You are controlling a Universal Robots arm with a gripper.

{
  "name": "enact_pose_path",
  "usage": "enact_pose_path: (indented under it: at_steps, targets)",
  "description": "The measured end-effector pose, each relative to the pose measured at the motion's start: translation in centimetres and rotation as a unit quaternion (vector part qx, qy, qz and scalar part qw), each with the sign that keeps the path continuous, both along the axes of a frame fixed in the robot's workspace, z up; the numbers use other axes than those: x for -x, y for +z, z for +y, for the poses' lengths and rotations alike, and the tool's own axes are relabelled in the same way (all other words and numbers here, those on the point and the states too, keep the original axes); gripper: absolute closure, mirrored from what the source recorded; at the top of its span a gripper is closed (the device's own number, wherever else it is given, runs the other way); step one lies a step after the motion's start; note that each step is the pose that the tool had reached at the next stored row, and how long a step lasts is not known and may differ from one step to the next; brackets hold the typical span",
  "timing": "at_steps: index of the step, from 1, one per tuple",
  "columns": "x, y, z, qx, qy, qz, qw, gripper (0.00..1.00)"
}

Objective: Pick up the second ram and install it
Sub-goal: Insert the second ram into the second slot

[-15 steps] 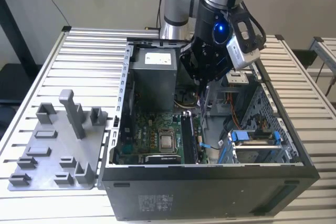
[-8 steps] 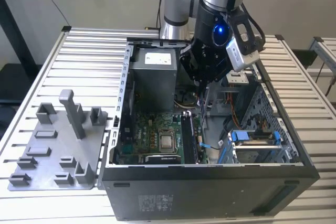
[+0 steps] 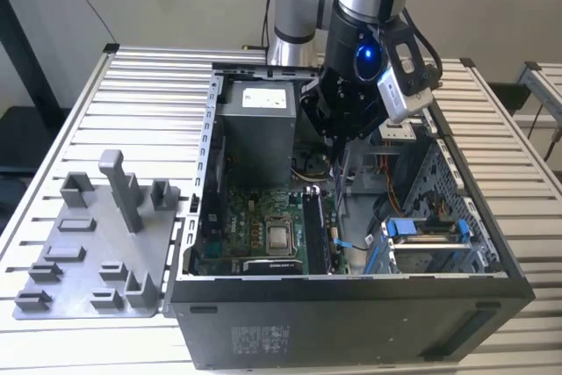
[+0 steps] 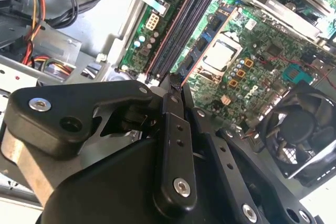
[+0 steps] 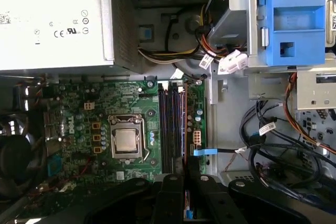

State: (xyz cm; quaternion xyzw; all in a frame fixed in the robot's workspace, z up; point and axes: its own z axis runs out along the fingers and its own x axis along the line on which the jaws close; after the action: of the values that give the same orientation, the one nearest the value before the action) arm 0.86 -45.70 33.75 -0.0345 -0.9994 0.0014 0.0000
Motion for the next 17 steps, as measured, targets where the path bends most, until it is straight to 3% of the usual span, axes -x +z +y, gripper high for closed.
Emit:
enact_pose_path:
  at_steps: [17]
  targets:
    - [0.23,-3.04,0.0,0.0,0.009,0.0,1.0,0.86]
